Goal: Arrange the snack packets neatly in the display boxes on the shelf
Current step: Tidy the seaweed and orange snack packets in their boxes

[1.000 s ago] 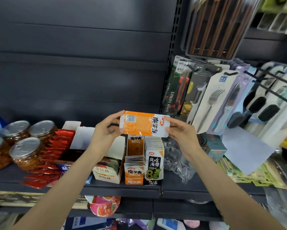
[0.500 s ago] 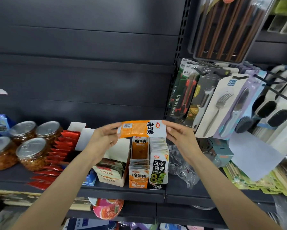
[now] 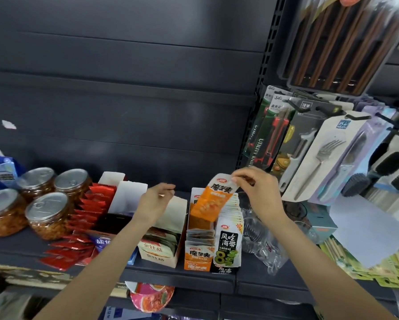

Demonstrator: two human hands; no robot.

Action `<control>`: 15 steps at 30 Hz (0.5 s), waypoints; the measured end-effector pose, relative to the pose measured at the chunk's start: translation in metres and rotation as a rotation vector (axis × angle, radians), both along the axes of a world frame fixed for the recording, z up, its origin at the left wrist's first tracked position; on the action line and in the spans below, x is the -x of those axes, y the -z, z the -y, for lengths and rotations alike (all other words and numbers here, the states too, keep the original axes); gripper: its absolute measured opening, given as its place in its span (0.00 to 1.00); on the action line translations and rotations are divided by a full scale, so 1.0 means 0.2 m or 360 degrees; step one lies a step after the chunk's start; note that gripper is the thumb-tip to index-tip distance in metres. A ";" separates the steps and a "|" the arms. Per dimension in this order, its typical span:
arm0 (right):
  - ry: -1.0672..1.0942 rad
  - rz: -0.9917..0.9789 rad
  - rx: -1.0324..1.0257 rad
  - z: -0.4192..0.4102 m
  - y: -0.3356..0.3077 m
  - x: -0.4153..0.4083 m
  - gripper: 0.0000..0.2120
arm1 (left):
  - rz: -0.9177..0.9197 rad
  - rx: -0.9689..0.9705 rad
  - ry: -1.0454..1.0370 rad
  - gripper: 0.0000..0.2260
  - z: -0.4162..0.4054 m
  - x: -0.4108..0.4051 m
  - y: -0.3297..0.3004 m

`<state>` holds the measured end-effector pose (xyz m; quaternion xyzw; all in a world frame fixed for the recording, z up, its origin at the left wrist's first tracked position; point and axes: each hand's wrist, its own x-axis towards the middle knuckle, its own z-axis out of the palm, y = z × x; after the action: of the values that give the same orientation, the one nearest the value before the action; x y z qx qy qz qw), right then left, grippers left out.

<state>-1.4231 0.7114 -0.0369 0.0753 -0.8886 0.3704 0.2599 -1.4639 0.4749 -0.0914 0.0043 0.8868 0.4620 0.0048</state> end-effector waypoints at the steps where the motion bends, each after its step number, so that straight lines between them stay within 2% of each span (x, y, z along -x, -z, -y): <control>1: 0.0000 0.0032 -0.0029 -0.01 0.01 0.01 0.04 | -0.0119 0.0252 0.0085 0.13 0.01 0.02 0.02; 4: -0.0007 0.0125 -0.0099 -0.01 0.06 0.05 0.04 | -0.0324 0.0795 0.0351 0.16 0.02 0.06 0.08; 8: -0.0036 0.0195 -0.0156 0.04 0.11 0.11 0.04 | -0.0366 0.1231 0.0538 0.19 0.04 0.08 0.09; 11: -0.0066 0.0272 -0.0233 0.08 0.13 0.14 0.04 | -0.0412 0.1303 0.0567 0.20 0.06 0.09 0.08; 15: -0.0092 0.0442 -0.0490 0.13 0.18 0.19 0.07 | -0.0327 0.1206 0.0667 0.21 0.09 0.12 0.10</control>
<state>-1.4614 0.6849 -0.0722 0.0879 -0.9594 0.2444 0.1097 -1.4872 0.4564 -0.1110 0.2277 0.9694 0.0907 0.0114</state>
